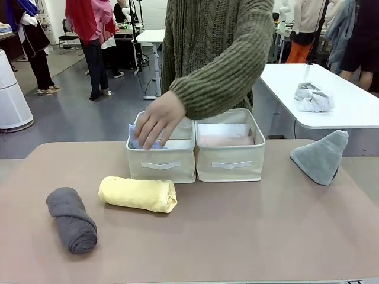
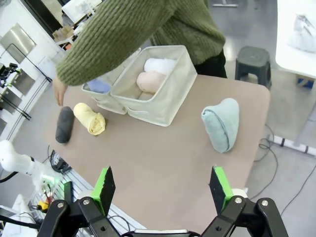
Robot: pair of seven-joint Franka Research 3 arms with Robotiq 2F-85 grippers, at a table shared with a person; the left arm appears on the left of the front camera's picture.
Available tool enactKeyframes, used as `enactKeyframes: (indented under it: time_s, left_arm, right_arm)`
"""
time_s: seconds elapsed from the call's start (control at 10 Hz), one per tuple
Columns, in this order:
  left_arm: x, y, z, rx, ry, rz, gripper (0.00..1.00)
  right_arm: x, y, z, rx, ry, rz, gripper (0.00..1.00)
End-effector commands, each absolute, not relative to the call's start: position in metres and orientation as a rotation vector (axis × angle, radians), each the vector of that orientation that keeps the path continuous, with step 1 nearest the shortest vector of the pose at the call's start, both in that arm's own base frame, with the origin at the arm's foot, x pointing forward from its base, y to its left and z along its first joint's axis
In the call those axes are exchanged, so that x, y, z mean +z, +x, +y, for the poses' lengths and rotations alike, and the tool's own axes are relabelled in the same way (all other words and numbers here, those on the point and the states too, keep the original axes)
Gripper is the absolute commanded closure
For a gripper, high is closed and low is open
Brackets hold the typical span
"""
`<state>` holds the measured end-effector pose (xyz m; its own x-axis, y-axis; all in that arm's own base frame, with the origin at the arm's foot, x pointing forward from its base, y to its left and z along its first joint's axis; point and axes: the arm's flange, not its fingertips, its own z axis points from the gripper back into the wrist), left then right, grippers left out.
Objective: Sort the towels based on their folding style.
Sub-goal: Pick up another triangle-folded towel from the table and place it in the left Fabric basket.
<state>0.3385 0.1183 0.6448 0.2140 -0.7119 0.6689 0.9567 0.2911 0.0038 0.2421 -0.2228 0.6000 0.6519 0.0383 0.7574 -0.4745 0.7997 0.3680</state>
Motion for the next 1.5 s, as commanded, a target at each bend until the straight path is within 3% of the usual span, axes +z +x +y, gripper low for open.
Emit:
enactKeyframes:
  time_s: [0.0, 0.4, 0.7, 1.0, 1.2, 1.4]
  left_arm:
    - [0.652, 0.328, 0.114, -1.232, -0.448, -0.666, 0.0]
    - [0.654, 0.33, 0.116, -1.225, -0.44, -0.647, 0.0]
    - [0.616, 0.368, 0.165, -1.317, -0.67, -0.658, 0.0]
    - [0.59, 0.372, 0.202, -1.267, -0.702, -0.85, 0.0]
    - [0.589, 0.364, 0.228, -1.163, -0.601, -0.979, 0.0]
    - [0.591, 0.36, 0.25, -1.094, -0.597, -1.024, 0.0]
  right_arm:
    - [0.599, 0.244, -0.222, 0.32, 0.596, -0.836, 0.0]
    - [0.599, 0.244, -0.222, 0.32, 0.596, -0.836, 0.0]
    - [0.599, 0.244, -0.222, 0.32, 0.596, -0.836, 0.0]
    - [0.599, 0.244, -0.222, 0.32, 0.596, -0.836, 0.0]
    - [0.599, 0.244, -0.222, 0.32, 0.596, -0.836, 0.0]
    - [0.599, 0.244, -0.222, 0.32, 0.596, -0.836, 0.0]
